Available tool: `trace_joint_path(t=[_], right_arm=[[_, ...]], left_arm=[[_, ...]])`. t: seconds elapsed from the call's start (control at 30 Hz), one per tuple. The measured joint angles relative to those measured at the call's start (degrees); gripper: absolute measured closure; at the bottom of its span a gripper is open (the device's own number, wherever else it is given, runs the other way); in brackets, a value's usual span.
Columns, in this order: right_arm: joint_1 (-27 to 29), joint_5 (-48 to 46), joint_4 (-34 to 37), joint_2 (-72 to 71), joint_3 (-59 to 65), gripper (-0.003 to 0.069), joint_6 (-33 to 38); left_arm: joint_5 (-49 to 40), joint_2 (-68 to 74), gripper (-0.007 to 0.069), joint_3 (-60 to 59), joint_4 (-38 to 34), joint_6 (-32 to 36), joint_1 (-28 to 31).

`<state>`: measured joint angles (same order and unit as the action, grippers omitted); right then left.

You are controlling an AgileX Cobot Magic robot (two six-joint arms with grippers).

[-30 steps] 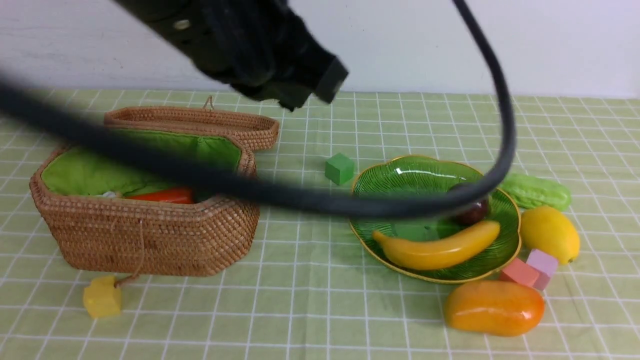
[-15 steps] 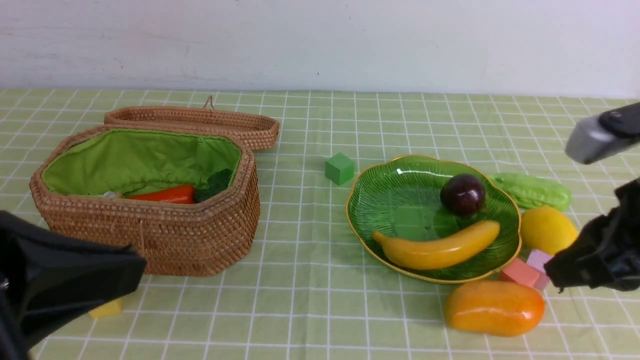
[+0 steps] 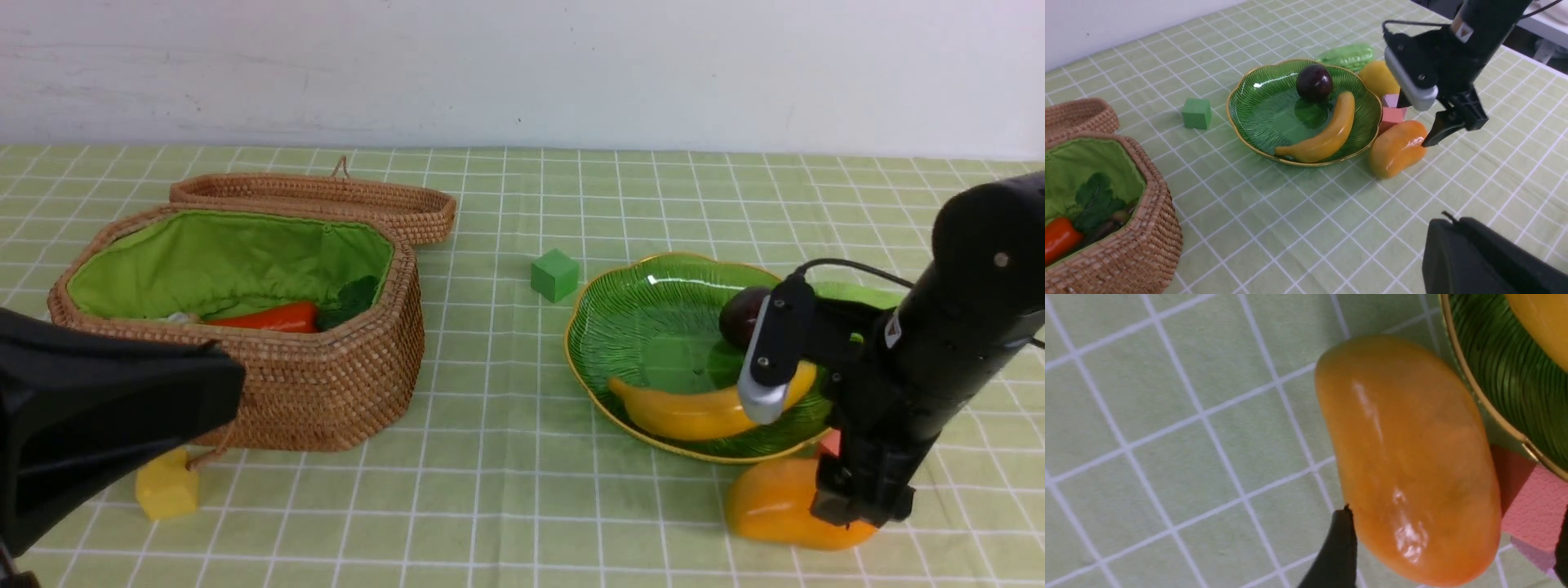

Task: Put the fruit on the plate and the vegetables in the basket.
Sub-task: Use the right arm to grab a mango and put it into the right plate

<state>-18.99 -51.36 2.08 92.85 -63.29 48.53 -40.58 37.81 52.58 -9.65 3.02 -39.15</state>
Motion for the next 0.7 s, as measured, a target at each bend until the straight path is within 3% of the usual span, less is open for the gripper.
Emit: trace_joint_path(t=[0.37,0.7], right_arm=[[-0.1,2.3,-3.6,5.6,-0.2,0.0038,1.1],[-0.1,1.3,-0.3,6.6,-0.3,0.0048,1.1]], left_arm=[[0.0,0.0,0.0638,0.0,-0.1,0.0,0.0],[0.0,0.0,0.0638,0.0,-0.1,0.0,0.0]])
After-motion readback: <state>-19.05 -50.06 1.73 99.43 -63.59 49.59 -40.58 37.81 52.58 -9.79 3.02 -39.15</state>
